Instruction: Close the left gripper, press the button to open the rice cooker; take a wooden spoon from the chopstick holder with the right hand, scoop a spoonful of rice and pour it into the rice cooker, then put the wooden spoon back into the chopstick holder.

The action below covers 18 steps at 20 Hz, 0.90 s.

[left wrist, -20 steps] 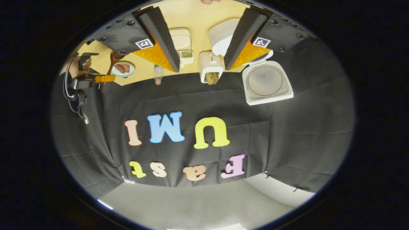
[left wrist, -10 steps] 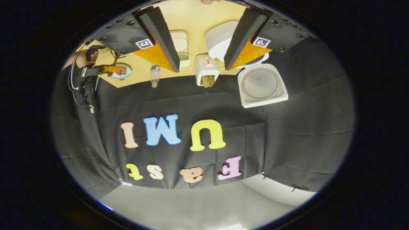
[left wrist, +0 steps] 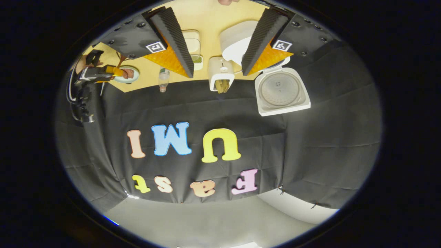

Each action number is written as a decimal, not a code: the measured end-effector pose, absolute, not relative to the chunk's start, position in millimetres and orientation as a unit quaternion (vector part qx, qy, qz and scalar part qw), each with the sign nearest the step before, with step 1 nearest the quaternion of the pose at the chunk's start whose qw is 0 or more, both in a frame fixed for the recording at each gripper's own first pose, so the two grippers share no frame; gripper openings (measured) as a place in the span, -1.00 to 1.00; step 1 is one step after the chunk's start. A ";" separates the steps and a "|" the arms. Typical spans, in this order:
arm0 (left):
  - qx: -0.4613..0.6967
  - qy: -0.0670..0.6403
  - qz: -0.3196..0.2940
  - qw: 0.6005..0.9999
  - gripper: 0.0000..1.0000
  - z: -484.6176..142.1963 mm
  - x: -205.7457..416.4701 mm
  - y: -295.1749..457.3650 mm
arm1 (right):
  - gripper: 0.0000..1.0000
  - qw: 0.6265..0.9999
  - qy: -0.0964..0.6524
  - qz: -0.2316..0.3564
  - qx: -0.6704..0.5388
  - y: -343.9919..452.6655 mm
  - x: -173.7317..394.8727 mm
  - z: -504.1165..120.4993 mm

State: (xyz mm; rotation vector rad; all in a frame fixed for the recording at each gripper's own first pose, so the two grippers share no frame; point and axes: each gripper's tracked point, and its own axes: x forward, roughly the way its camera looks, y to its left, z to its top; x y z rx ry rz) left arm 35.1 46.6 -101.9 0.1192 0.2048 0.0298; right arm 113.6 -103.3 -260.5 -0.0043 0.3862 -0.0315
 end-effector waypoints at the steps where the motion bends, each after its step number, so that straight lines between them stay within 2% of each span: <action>1: 0.052 0.100 0.015 0.993 0.92 -100.6 38.0 46.8 | 0.99 0.985 0.171 -0.021 -0.008 -104.7 112.0 -240.2; 3: 0.037 0.103 0.019 0.994 0.87 -102.6 43.8 52.8 | 0.99 0.990 0.138 -0.018 -0.008 -95.1 107.3 -203.3; 5: 0.022 0.104 0.018 0.994 0.93 -102.5 49.8 59.0 | 0.99 0.993 0.116 -0.002 -0.003 -79.0 107.2 -171.0; 6: 0.019 0.100 0.022 0.995 0.87 -97.6 53.0 66.7 | 0.97 0.994 0.111 0.004 -0.005 -70.3 108.9 -158.7; 7: 0.019 0.097 0.029 0.995 0.92 -93.9 57.9 75.2 | 0.97 0.994 0.109 0.009 -0.007 -63.3 111.0 -149.8; 9: 0.016 0.101 0.052 0.993 0.87 -89.4 68.5 99.7 | 0.98 0.994 0.104 0.024 -0.002 -42.7 112.9 -132.1; 10: 0.012 0.105 0.065 0.992 0.93 -87.6 74.2 112.1 | 0.98 0.994 0.100 0.033 -0.002 -31.8 113.8 -126.4; 11: 0.002 0.105 0.074 0.992 0.87 -85.5 80.9 124.7 | 0.98 0.994 0.101 0.040 -0.008 -25.0 114.6 -125.8; 12: -0.007 0.103 0.084 0.991 0.93 -83.2 88.9 138.1 | 0.98 0.994 0.103 0.045 -0.017 -19.3 115.5 -126.1; 18: -0.017 0.077 0.155 0.985 0.90 -34.8 144.0 226.7 | 0.99 0.991 0.109 0.075 -0.018 21.4 123.6 -125.5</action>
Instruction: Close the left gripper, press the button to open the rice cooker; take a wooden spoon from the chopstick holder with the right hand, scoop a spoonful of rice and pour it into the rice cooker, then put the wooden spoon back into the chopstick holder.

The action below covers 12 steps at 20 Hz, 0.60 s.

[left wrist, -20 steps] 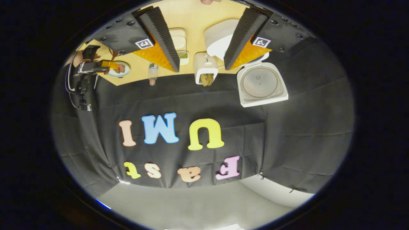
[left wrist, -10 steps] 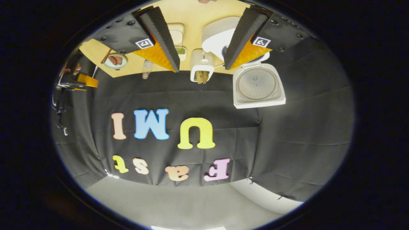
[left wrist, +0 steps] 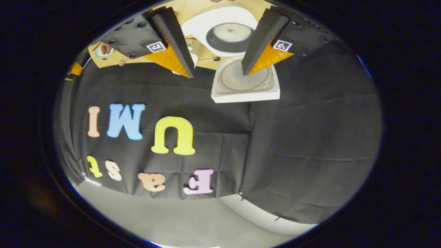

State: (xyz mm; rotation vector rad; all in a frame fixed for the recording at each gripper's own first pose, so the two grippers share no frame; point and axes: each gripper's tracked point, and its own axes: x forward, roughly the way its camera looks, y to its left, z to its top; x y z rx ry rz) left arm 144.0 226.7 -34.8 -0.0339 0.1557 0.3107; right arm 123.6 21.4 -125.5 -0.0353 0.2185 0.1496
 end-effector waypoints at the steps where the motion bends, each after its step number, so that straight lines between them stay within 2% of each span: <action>1: -0.018 0.074 0.165 0.983 0.92 -22.6 153.7 239.5 | 0.99 0.991 0.109 0.080 -0.021 27.6 126.7 -125.1; 7: -0.028 0.059 0.205 0.977 0.94 20.8 221.2 297.4 | 0.99 0.988 0.112 0.106 -0.020 65.0 142.6 -122.3; 9: -0.024 0.051 0.215 0.975 0.94 24.9 245.5 313.1 | 0.99 0.987 0.112 0.112 -0.019 72.7 146.4 -120.8; 12: -0.034 0.076 0.216 0.973 0.94 8.3 280.4 340.0 | 0.98 0.987 0.113 0.114 -0.018 79.2 154.8 -120.6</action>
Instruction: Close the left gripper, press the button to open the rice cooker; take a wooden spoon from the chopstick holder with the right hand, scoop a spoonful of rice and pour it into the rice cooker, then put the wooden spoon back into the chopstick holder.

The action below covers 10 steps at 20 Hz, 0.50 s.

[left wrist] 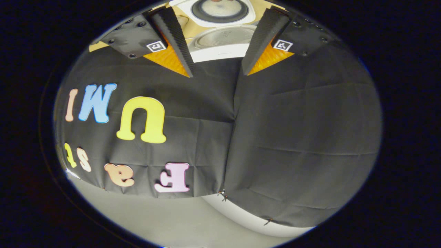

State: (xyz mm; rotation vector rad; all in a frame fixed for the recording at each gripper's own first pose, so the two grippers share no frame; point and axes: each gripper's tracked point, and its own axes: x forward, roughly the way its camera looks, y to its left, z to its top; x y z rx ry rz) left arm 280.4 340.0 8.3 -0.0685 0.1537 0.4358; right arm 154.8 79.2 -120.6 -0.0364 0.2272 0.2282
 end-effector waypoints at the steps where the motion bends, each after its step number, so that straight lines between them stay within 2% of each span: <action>1: -0.037 0.079 0.221 0.971 0.92 4.0 290.2 349.8 | 0.98 0.987 0.114 0.113 -0.018 80.7 157.1 -120.7; 10: -0.059 0.139 0.255 0.955 0.92 -52.0 342.5 404.5 | 0.98 0.990 0.102 0.092 -0.013 69.6 159.8 -106.9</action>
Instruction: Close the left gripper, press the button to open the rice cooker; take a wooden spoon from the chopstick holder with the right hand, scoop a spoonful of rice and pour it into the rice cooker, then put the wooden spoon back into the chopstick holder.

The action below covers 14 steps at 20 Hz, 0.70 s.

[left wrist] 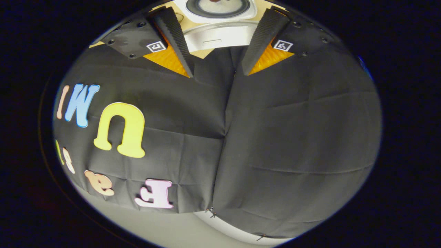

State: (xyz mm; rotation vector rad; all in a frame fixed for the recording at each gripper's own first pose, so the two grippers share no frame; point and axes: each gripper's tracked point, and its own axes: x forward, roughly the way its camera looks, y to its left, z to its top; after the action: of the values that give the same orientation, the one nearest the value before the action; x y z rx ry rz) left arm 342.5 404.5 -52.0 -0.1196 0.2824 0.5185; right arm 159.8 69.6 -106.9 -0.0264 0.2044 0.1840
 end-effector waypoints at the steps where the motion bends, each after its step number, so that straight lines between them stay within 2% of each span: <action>1: -0.057 0.147 0.262 0.952 0.92 -60.1 346.1 410.9 | 0.98 0.991 0.100 0.089 -0.013 68.1 159.6 -104.8; 5: -0.039 0.191 0.279 0.940 0.94 -93.0 345.5 409.1 | 0.98 0.992 0.092 0.085 -0.014 63.5 158.3 -95.0; 14: -0.037 0.173 0.279 0.944 0.97 -82.9 342.0 408.8 | 0.99 0.992 0.057 0.114 -0.002 79.3 153.5 -55.6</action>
State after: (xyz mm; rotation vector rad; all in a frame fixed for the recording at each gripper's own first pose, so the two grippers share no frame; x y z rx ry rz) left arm 342.0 408.8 -82.9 -0.0746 0.3519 0.5680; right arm 153.5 79.3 -55.6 -0.0044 0.1152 0.2288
